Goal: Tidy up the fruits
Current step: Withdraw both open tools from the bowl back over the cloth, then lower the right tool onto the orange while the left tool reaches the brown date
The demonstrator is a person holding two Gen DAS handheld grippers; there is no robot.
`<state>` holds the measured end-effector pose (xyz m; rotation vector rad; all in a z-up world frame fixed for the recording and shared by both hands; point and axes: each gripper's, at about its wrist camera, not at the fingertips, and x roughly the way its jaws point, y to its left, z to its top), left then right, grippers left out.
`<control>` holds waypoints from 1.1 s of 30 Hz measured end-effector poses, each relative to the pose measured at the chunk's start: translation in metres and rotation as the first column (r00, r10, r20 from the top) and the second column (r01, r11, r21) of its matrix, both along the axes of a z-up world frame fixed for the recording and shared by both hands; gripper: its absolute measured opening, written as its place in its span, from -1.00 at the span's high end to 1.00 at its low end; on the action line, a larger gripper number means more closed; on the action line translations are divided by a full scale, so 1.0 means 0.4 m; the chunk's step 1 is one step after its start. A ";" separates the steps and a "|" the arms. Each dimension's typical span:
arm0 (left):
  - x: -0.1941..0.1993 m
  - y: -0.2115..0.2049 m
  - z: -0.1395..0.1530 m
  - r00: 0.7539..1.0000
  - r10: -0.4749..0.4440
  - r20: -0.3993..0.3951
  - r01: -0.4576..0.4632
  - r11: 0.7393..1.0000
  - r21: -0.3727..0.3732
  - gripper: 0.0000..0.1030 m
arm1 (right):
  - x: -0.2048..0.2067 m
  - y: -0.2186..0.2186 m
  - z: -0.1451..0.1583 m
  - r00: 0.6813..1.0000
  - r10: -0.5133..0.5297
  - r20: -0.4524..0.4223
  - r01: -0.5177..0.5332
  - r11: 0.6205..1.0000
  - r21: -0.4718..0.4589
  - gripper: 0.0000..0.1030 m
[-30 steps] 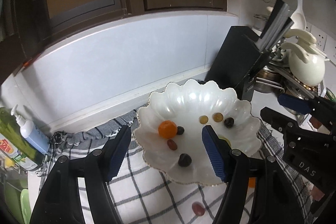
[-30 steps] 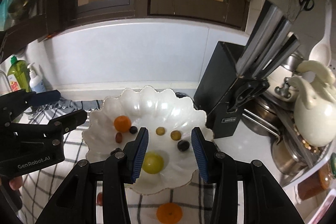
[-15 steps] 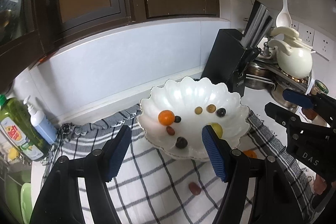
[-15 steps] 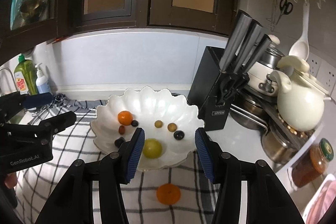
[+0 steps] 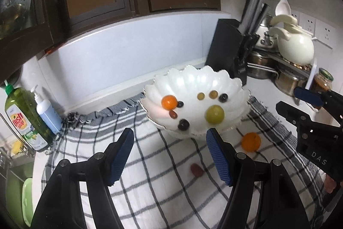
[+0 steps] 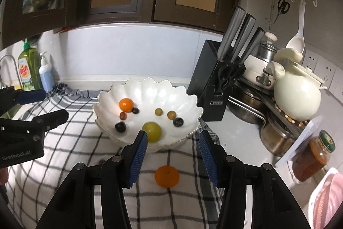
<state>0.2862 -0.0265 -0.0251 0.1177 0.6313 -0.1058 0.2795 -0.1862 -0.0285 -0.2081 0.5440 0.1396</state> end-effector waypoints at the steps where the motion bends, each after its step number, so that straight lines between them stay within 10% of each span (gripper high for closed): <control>1: -0.005 -0.003 -0.007 1.000 -0.003 -0.002 0.003 1.000 -0.003 -0.35 | -0.006 -0.002 -0.007 1.000 0.002 -0.002 -0.002 1.000 0.002 0.01; 33: -0.035 -0.052 -0.201 0.997 -0.032 -0.070 0.029 0.999 -0.032 -0.28 | 0.004 -0.040 -0.197 0.989 0.004 -0.149 0.002 0.999 0.040 0.01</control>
